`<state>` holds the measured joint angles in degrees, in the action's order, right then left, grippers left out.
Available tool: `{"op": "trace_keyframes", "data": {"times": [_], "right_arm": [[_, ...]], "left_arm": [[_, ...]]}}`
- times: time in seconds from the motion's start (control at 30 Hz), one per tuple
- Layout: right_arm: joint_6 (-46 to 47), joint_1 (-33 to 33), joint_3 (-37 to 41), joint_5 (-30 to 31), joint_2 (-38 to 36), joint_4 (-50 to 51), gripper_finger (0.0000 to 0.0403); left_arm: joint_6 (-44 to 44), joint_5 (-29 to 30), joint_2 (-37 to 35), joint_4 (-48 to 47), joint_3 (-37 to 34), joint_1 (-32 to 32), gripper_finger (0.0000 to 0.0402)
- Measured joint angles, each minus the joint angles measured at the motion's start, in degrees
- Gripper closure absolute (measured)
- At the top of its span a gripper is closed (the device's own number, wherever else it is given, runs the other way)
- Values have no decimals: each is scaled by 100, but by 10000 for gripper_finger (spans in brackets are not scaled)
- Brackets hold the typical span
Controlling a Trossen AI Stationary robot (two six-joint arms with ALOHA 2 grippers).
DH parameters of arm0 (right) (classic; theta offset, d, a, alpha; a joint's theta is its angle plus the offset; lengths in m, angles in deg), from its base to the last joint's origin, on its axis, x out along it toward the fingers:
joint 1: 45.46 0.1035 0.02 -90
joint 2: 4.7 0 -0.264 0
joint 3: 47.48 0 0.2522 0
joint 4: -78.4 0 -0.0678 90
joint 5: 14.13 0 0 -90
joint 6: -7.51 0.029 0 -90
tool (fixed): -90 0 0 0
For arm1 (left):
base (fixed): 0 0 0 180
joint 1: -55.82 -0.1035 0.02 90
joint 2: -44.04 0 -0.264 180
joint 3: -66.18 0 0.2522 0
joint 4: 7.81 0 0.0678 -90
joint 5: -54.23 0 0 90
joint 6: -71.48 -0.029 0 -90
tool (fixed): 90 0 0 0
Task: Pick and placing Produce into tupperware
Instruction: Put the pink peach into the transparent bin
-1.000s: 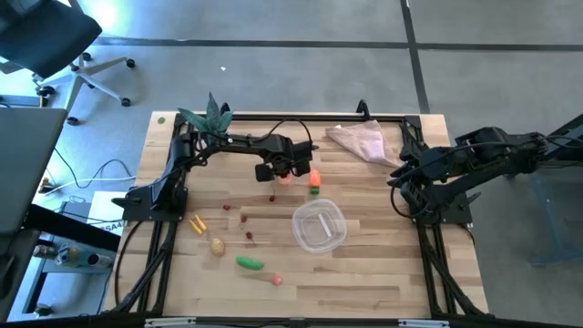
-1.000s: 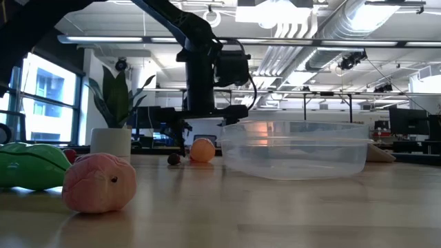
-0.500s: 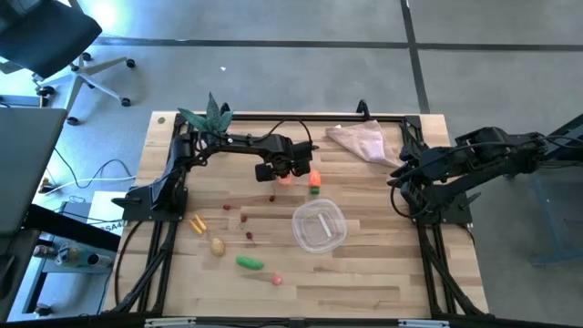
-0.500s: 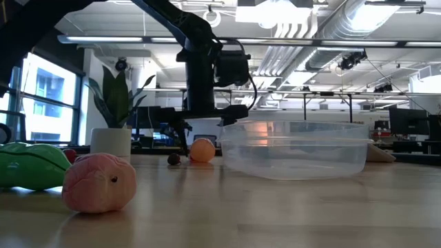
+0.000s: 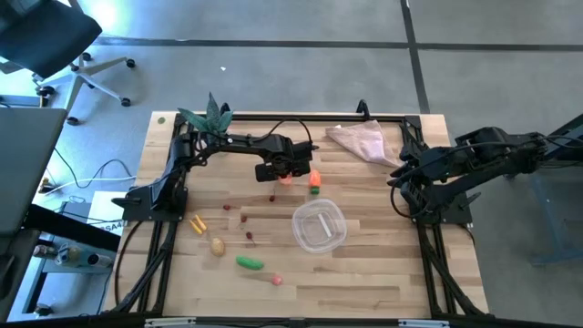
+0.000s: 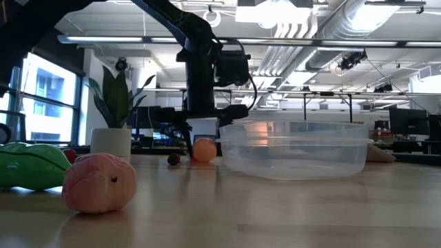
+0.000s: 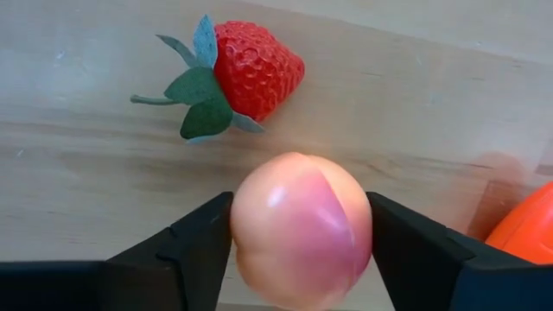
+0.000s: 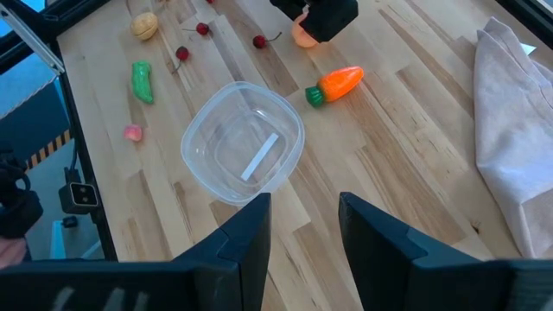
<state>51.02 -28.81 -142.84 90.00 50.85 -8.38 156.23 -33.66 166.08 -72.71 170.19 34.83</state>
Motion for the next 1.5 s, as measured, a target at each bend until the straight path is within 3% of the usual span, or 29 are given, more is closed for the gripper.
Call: {"op": "trace_keyframes", "data": {"times": [0.2,0.5,0.83,1.2,1.5], "right_arm": [[-1,0,0,0,-1,0,272],[-1,0,0,-1,-1,0,272],[-2,0,0,1,0,0,272],[-2,0,0,1,0,0,272],[-2,0,-2,-2,-2,0,272]], "left_arm": [[-35,-20,0,2,0,0,177],[-94,-20,0,8,0,13,157],[-94,-16,2,-108,183,127,183],[-721,300,2,-1340,1631,298,174],[-1125,916,2,-2170,3102,863,170]]}}
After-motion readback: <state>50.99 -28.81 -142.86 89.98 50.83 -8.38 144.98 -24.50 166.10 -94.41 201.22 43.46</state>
